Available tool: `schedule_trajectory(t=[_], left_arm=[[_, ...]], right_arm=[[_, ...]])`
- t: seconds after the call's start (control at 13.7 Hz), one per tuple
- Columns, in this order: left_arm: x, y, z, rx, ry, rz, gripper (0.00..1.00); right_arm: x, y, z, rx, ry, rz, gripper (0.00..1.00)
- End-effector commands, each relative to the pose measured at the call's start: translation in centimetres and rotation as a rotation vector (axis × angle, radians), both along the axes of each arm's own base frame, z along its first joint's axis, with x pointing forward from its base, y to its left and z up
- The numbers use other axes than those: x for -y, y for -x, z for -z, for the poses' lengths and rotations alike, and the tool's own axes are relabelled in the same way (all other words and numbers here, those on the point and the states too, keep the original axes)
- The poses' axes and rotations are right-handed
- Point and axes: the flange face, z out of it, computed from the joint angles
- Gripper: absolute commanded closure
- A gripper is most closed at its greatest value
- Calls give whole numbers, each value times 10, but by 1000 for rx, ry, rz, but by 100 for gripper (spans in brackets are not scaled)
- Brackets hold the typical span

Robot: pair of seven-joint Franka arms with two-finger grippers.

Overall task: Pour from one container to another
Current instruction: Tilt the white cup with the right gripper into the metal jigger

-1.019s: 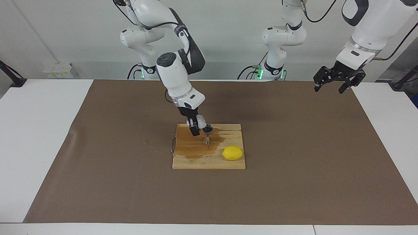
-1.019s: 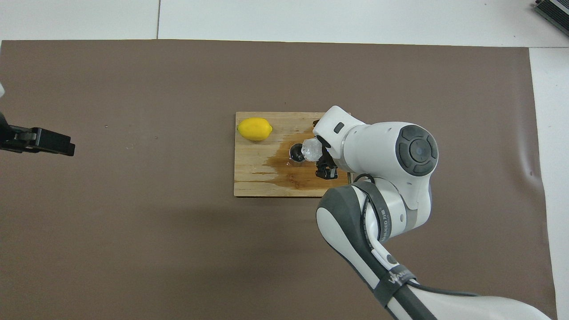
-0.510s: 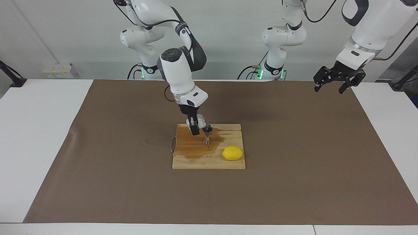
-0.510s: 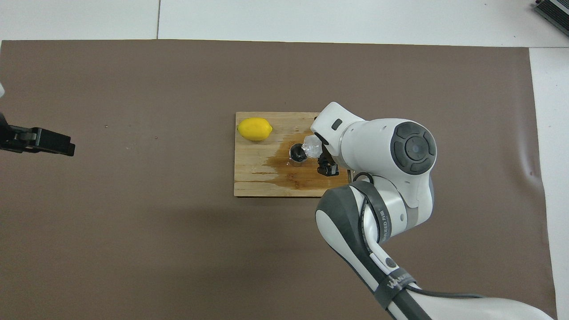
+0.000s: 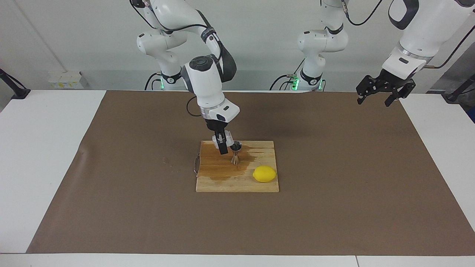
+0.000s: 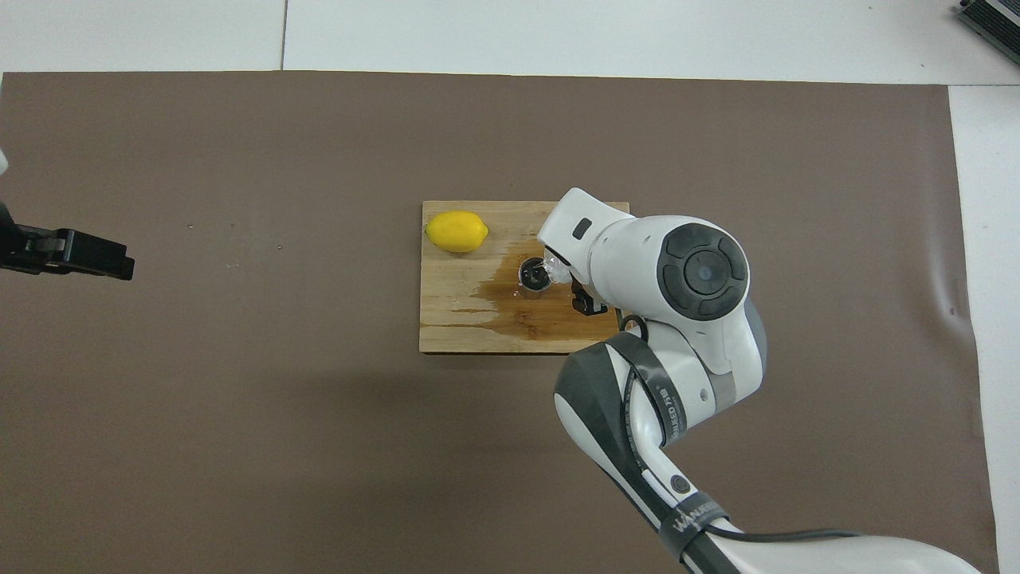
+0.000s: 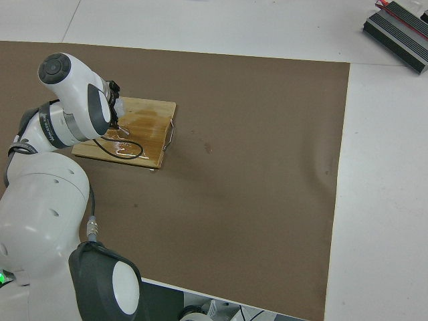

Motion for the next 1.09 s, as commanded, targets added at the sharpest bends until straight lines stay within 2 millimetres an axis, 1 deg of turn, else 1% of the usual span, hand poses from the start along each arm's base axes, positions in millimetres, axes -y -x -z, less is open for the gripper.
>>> schedule_trajectory(t=[0.0,0.15,0.29,0.44,0.51,0.73,1.02], left_arm=[[-3,2,-6,-4,-15,10,0],[-3,2,-6,-4,-15,10,0],[-3,2,-6,-4,-15,10,0],[-3,2,-6,-4,-15,11,0],[-3,2,-6,-4,-15,10,0],[-5,2,-6,-4,-15,7,0],[-3,2,-6,-4,-15,10,0]], right_arm=[[1,-2,-1,6,14,14,100],[4,-2,1,-2,5,24,100],[2,0,2,-14,-11,29,100],[3,-1,0,-40,-80,20,100],[6,3,3,-59,-117,7,100],[23,-2,5,-82,-207,-9,100],[54,-14,4,-91,-341,14,100]])
